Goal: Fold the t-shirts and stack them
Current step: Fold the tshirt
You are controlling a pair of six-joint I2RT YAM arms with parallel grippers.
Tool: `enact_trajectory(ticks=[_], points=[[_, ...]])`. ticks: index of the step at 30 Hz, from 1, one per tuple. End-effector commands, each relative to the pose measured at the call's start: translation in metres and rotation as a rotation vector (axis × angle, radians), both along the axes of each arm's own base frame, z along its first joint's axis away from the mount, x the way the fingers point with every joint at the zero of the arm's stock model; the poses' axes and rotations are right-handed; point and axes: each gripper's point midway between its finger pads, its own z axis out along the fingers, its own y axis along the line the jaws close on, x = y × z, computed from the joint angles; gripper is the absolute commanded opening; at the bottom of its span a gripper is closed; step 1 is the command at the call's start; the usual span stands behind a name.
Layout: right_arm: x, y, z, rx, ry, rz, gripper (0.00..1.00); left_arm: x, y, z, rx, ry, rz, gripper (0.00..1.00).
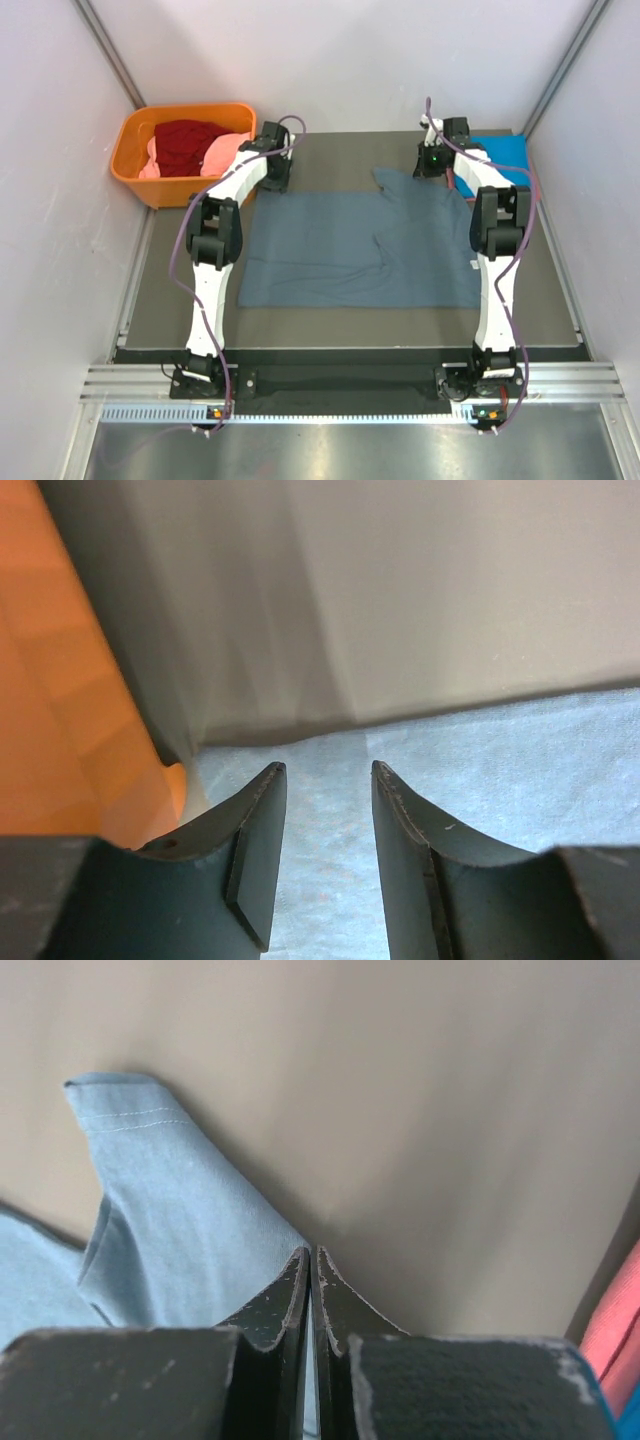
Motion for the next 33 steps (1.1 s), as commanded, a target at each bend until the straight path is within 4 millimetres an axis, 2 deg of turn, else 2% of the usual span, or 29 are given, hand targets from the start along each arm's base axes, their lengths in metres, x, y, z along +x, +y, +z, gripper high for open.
enact_trajectory(ticks=[1,3,11,14,15,16,18,26,27,29,30,31,33], points=[[0.006,0.008,0.057,0.040,-0.130,0.024,0.00,0.009,-0.005,-0.002,-0.017,-0.016,-0.026,0.45],[0.006,0.008,0.058,0.039,-0.140,0.028,0.00,0.007,-0.007,-0.013,-0.016,0.007,-0.030,0.45],[0.004,0.003,0.068,0.029,-0.168,0.011,0.00,0.005,-0.007,-0.031,0.017,0.036,-0.049,0.44],[0.000,0.004,0.072,0.029,-0.177,0.010,0.00,0.004,-0.008,-0.036,0.019,0.046,-0.055,0.33],[0.000,0.002,0.073,0.027,-0.182,0.002,0.00,0.003,-0.008,-0.036,0.016,0.046,-0.056,0.22],[-0.003,0.002,0.075,0.026,-0.183,0.001,0.00,0.002,-0.009,-0.037,0.008,0.051,-0.059,0.15],[-0.005,0.001,0.078,0.028,-0.189,-0.005,0.00,0.002,-0.012,-0.032,0.000,0.045,-0.063,0.01],[-0.018,0.000,0.093,0.044,-0.200,-0.031,0.00,0.006,-0.021,0.012,-0.006,-0.056,-0.047,0.00],[-0.022,0.002,0.097,0.052,-0.208,-0.034,0.00,0.007,-0.021,0.027,-0.009,-0.089,-0.041,0.00],[-0.025,0.001,0.102,0.056,-0.221,-0.041,0.00,0.003,-0.024,0.028,-0.003,-0.109,-0.039,0.00],[-0.026,0.001,0.110,0.058,-0.241,-0.044,0.00,0.002,-0.023,0.039,-0.003,-0.131,-0.033,0.00],[-0.030,0.000,0.105,0.054,-0.231,-0.048,0.00,0.001,-0.022,0.041,0.001,-0.138,-0.026,0.00],[-0.034,-0.002,0.110,0.049,-0.239,-0.055,0.00,-0.004,-0.020,0.041,0.009,-0.137,-0.015,0.00]])
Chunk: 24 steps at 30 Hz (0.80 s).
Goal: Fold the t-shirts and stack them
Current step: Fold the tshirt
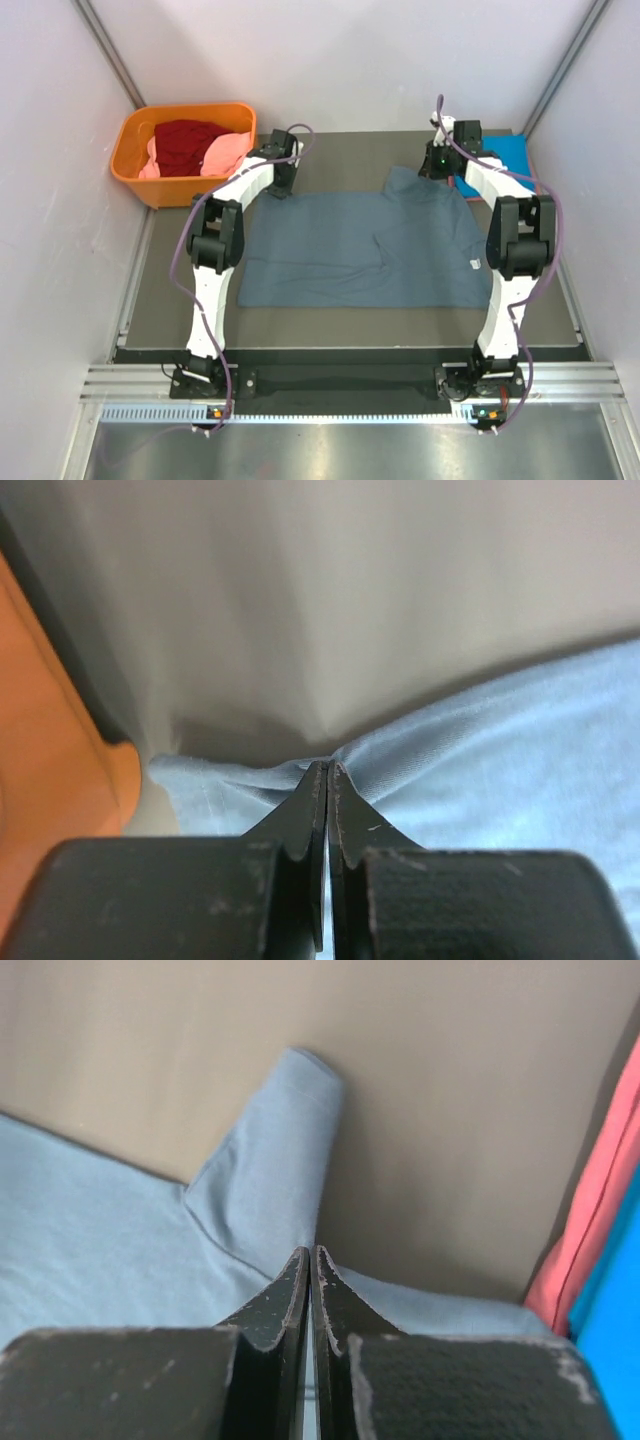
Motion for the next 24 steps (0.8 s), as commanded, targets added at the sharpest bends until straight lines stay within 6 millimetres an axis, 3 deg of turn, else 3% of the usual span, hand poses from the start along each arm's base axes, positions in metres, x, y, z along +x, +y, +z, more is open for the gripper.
enact_trajectory(ticks=[1,9,14,24], points=[[0.004,0.000,0.050,0.021,-0.133,-0.027,0.00,0.009,-0.003,0.054,-0.016,-0.140,0.031,0.00],[-0.022,-0.006,0.051,0.036,-0.145,-0.078,0.00,0.001,0.003,0.068,-0.040,-0.184,0.112,0.00],[-0.036,-0.009,0.063,0.040,-0.181,-0.106,0.00,-0.007,0.006,0.078,-0.065,-0.210,0.145,0.00],[-0.073,-0.020,0.073,0.015,-0.190,-0.168,0.00,-0.031,0.004,0.084,-0.118,-0.198,0.147,0.00]])
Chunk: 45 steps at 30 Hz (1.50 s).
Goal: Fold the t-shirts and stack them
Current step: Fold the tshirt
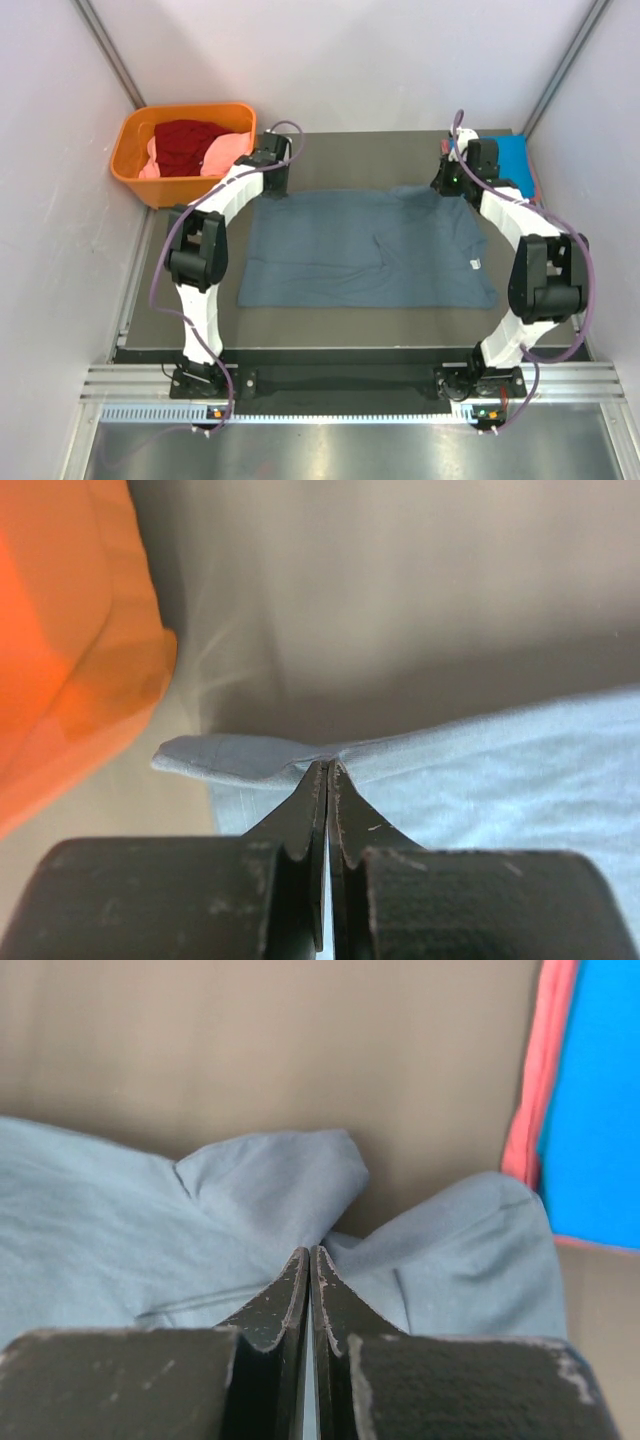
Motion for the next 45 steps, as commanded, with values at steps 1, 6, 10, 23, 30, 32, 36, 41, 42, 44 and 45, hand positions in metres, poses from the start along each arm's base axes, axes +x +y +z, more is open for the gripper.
enact_trajectory(ticks=[1,6,10,23,30,32,36,41,42,44,45], points=[[-0.004,-0.003,0.034,-0.004,-0.100,-0.035,0.00,-0.001,-0.003,0.033,-0.055,-0.086,0.018,0.00],[-0.031,-0.001,0.034,0.001,-0.100,-0.062,0.00,-0.017,-0.002,0.037,-0.090,-0.080,0.032,0.00],[-0.051,-0.001,0.027,-0.009,-0.088,-0.079,0.00,-0.037,-0.002,0.031,-0.120,-0.053,0.027,0.00],[-0.104,-0.005,0.021,0.025,-0.100,-0.149,0.00,-0.096,-0.011,0.022,-0.176,0.013,0.002,0.00],[-0.125,-0.010,0.003,0.028,-0.033,-0.190,0.00,-0.120,-0.006,0.010,-0.085,0.091,-0.059,0.00],[-0.134,-0.012,-0.007,0.028,0.017,-0.206,0.00,-0.128,-0.003,0.003,-0.054,0.117,-0.064,0.00],[-0.146,-0.021,-0.022,-0.010,0.056,-0.238,0.00,-0.145,0.007,-0.010,0.003,0.167,-0.062,0.00],[-0.155,-0.017,-0.024,0.010,0.073,-0.227,0.00,-0.158,0.014,-0.017,0.046,0.219,-0.079,0.00],[-0.156,-0.017,-0.023,0.013,0.069,-0.227,0.00,-0.159,0.015,-0.018,0.048,0.226,-0.083,0.00],[-0.157,-0.018,-0.021,0.012,0.064,-0.230,0.00,-0.161,0.017,-0.022,0.063,0.240,-0.082,0.00],[-0.158,-0.018,-0.020,0.015,0.060,-0.231,0.00,-0.160,0.017,-0.022,0.068,0.239,-0.083,0.00]])
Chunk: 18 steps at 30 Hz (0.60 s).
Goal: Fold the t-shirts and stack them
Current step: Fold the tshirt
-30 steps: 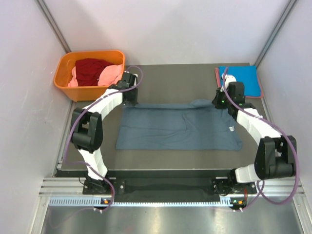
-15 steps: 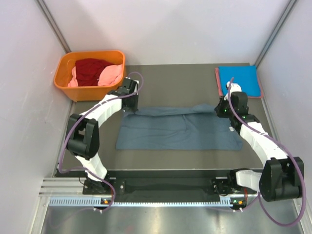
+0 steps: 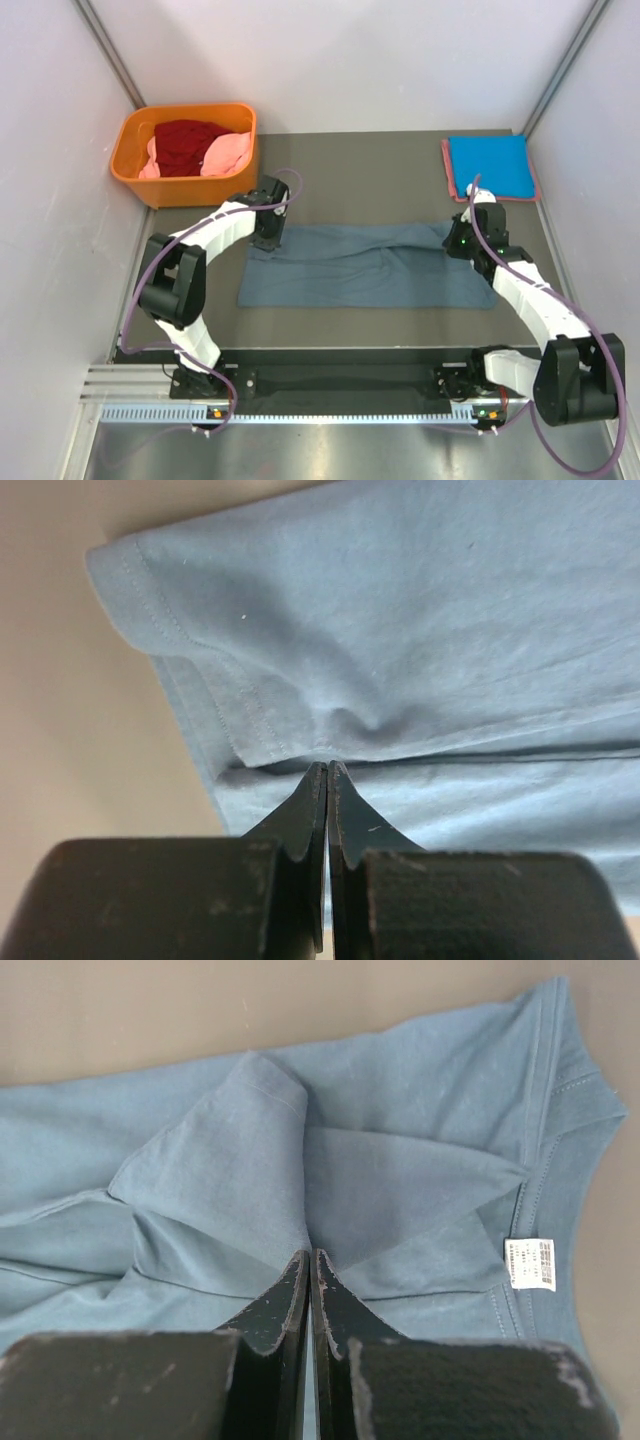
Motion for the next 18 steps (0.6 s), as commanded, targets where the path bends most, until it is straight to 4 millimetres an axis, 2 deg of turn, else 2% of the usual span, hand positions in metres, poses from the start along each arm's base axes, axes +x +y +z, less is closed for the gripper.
enact_trajectory(ticks=[1,5,8,9,11,12,13,16,17,18], points=[[0.000,0.002,0.016,0.010,-0.049,-0.011,0.00,-0.003,0.007,0.007,0.037,-0.009,-0.014,0.00],[-0.005,0.006,0.007,0.023,-0.027,0.002,0.00,-0.003,0.013,0.007,0.066,-0.008,0.015,0.00],[-0.008,0.009,0.003,0.026,-0.015,0.013,0.00,0.000,0.024,0.009,0.099,-0.019,0.111,0.00],[-0.008,0.009,0.002,0.028,-0.015,0.015,0.00,0.002,0.027,0.010,0.079,-0.021,0.139,0.01],[-0.007,0.010,0.002,0.031,-0.021,0.018,0.00,0.007,0.021,0.015,-0.050,-0.007,0.185,0.04],[-0.007,0.010,0.002,0.031,-0.019,0.020,0.00,0.011,0.026,0.017,-0.057,-0.013,0.212,0.05],[-0.007,0.011,0.002,0.035,-0.019,0.027,0.00,0.011,0.021,0.019,-0.113,0.000,0.222,0.05],[-0.007,0.015,0.003,0.045,-0.023,0.041,0.00,0.018,0.026,0.022,-0.188,0.006,0.271,0.09],[-0.007,0.015,0.003,0.050,-0.024,0.042,0.00,0.019,0.033,0.021,-0.190,0.004,0.298,0.10],[-0.006,0.016,0.003,0.050,-0.027,0.044,0.00,0.018,0.031,0.020,-0.227,0.013,0.303,0.11]])
